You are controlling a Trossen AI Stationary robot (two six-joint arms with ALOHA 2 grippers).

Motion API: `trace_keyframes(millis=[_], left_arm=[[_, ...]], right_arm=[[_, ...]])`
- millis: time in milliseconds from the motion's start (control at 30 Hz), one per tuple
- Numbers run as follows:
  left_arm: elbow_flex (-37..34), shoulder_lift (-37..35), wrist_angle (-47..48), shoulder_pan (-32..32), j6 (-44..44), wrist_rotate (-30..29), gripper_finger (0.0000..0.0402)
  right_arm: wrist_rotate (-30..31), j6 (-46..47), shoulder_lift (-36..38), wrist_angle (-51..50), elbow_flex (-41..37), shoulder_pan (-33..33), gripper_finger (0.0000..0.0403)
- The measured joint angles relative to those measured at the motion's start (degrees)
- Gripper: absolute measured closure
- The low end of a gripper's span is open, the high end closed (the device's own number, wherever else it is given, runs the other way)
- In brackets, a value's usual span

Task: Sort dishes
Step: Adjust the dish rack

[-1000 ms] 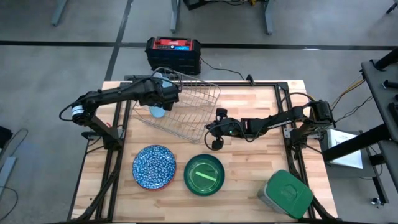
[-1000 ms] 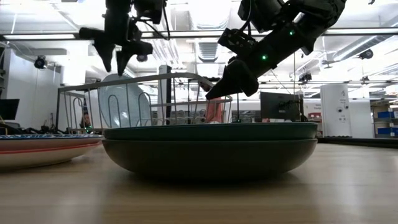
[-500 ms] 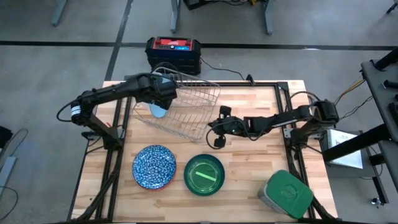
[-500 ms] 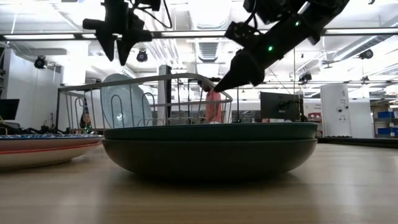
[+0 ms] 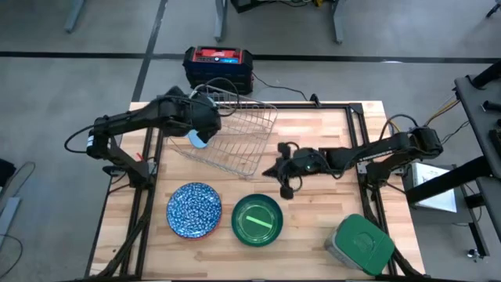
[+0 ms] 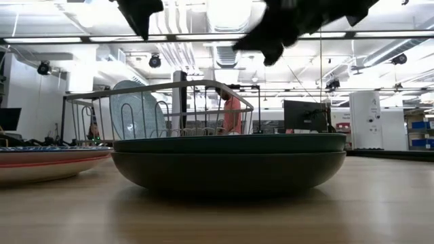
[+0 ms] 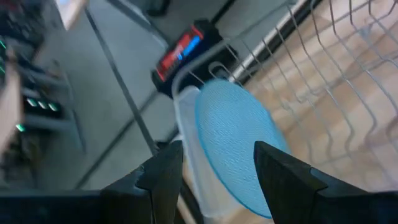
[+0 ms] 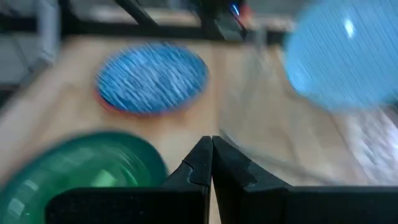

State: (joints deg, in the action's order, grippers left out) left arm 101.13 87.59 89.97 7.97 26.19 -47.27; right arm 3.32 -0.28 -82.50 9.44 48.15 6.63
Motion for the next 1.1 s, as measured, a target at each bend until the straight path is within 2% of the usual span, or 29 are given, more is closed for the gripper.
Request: trace_keyframes(millis=[133,200,333,633,867,1100], left_arm=[[0.5,-0.9,-0.6,-0.8,-4.4,-3.1,0.0214],[0.4,-1.6,-0.5,-0.8,-5.9,-4.1,0.0214],[0.4,-3.2,-0.4,-0.7,-6.4,-4.9,0.0214],[-1.9,-7.3,-0.4,-3.7,-2.4,-0.8,0.0214],[-2.8,-7.5,-1.6,-12.1,1.4,2.3,0.0214],[-5.0,-7.1,-1.8,-20.8,7.0,2.5,0.0214]], right_arm=[[-0.2,0.5,-4.9,10.1,0.0,4.0,0.0403],[2.0,1.7,-7.8,14.0,0.0,4.8,0.0403],[9.0,5.1,-13.1,14.3,2.3,4.7,0.0403],[22.2,6.6,-18.3,4.1,8.0,3.9,0.0403],[33.2,6.5,-17.1,-2.8,8.5,3.1,0.0403],[34.3,6.7,-16.3,-7.1,8.4,0.9,0.0403]])
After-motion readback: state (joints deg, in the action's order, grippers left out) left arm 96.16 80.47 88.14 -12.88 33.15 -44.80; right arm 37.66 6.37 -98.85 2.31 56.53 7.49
